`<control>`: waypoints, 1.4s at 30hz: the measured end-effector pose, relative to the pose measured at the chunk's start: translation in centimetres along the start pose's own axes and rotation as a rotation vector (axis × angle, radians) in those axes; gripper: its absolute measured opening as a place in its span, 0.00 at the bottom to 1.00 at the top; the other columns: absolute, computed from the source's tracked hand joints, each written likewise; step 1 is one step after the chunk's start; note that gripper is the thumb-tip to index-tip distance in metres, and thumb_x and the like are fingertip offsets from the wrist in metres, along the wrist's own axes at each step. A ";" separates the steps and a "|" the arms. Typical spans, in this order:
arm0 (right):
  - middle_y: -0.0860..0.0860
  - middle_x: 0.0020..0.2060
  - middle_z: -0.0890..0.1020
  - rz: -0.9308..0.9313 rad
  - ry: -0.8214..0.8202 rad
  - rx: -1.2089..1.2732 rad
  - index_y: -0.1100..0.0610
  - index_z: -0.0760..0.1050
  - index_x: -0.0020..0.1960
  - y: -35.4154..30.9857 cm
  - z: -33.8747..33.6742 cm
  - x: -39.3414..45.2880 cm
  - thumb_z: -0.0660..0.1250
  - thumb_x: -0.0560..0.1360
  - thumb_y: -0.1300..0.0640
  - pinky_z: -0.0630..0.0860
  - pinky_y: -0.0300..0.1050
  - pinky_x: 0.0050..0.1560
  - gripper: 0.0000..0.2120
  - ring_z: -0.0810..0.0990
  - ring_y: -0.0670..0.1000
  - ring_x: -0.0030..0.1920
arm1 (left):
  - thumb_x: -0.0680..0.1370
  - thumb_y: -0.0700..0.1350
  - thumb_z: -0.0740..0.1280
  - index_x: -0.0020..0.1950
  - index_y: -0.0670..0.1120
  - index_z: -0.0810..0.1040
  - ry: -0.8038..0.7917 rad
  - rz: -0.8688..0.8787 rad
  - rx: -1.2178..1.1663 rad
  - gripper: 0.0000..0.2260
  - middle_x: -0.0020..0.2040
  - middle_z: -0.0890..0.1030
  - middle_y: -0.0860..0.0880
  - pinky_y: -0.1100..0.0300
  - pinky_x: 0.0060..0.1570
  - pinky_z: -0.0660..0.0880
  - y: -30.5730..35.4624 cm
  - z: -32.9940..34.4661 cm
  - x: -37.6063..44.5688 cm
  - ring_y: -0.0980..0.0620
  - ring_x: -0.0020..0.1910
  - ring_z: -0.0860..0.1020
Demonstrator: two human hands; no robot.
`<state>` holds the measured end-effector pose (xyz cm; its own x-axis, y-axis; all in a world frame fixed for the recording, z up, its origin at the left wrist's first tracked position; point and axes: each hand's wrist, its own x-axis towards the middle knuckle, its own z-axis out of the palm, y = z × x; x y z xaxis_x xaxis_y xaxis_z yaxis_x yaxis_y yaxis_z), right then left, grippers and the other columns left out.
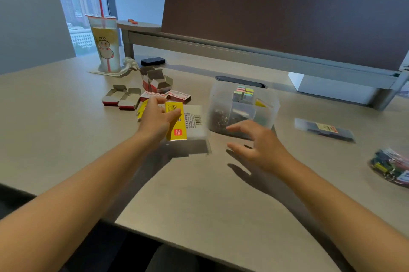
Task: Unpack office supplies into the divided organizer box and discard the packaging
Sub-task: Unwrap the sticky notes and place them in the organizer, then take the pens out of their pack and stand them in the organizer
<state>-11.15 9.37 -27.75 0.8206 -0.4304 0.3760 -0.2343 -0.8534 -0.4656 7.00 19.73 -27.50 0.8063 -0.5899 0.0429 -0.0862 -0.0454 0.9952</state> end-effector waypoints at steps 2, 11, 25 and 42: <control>0.52 0.61 0.75 0.035 -0.073 -0.043 0.57 0.71 0.61 0.4 1.3 -0.5 0.65 0.73 0.54 0.66 0.34 0.55 0.18 0.73 0.48 0.59 | 0.76 0.41 0.63 0.65 0.44 0.63 0.033 0.029 0.197 0.19 0.63 0.74 0.41 0.58 0.39 0.77 -0.8 -0.1 0.1 0.44 0.54 0.78; 0.52 0.64 0.71 0.045 -0.172 -0.202 0.55 0.68 0.64 0.8 2.5 -0.6 0.59 0.76 0.51 0.65 0.40 0.62 0.18 0.69 0.50 0.64 | 0.73 0.49 0.67 0.63 0.45 0.70 -0.139 0.469 0.791 0.20 0.64 0.72 0.45 0.54 0.61 0.67 -1.6 -0.9 -1.5 0.48 0.63 0.68; 0.52 0.63 0.73 0.054 -0.153 -0.161 0.56 0.71 0.62 1.6 2.3 -0.8 0.61 0.75 0.52 0.65 0.39 0.59 0.17 0.70 0.50 0.62 | 0.74 0.63 0.55 0.74 0.52 0.50 -0.386 0.445 1.337 0.32 0.77 0.46 0.49 0.48 0.73 0.44 -2.9 -0.4 1.8 0.46 0.75 0.42; 0.55 0.63 0.72 0.443 0.077 -0.235 0.57 0.69 0.63 9.7 -5.8 -5.9 0.59 0.76 0.57 0.67 0.43 0.61 0.16 0.71 0.52 0.62 | 0.75 0.55 0.61 0.66 0.50 0.67 -0.793 0.780 1.042 0.21 0.66 0.70 0.51 0.59 0.63 0.66 -0.8 12.5 -4.6 0.53 0.64 0.67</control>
<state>-21.29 1.96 -29.88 0.5773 -0.7788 0.2453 -0.6694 -0.6234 -0.4042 -4.00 12.41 -29.54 -0.1168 -0.9861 0.1180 -0.9629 0.1415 0.2297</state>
